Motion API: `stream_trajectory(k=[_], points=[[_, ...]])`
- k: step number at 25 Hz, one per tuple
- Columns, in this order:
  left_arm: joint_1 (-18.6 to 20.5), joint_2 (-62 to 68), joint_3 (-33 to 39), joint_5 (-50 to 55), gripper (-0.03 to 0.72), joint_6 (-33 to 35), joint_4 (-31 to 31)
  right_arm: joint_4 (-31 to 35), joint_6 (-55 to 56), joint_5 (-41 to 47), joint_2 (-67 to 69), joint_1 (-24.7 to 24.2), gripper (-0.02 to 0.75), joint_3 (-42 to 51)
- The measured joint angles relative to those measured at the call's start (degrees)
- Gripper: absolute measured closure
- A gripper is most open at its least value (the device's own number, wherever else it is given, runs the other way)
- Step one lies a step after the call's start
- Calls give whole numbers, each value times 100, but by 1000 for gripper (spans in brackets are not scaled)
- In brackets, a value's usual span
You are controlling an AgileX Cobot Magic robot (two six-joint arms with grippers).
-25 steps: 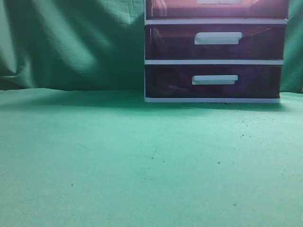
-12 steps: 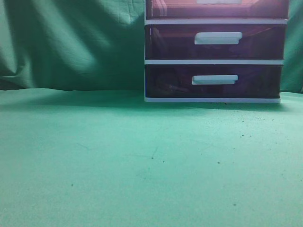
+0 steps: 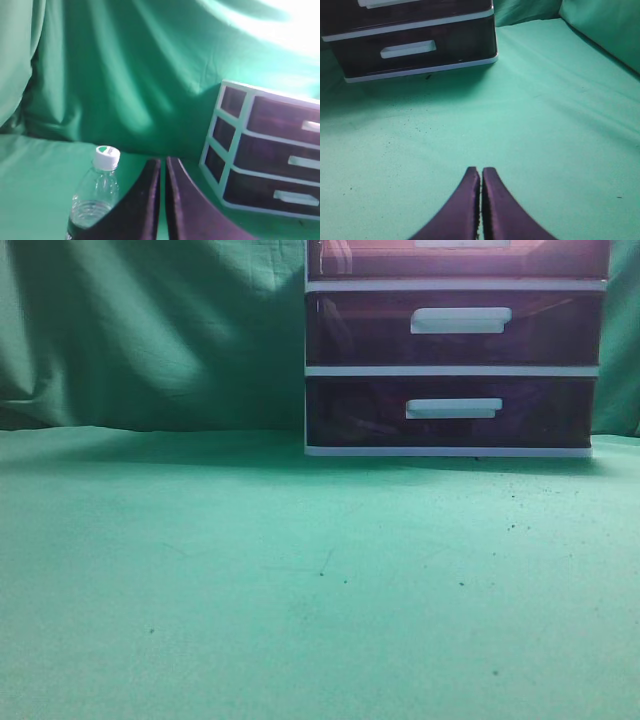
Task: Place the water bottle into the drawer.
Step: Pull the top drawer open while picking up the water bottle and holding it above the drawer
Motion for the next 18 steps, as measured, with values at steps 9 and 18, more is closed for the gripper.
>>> stream_trajectory(k=[9,18], points=[[0,2114,-686,123,688,-58,0,0,0,0,0,0,738,0],[0,3608,-954,-145,479,-58,118,0,0,0,0,0,738,0]])
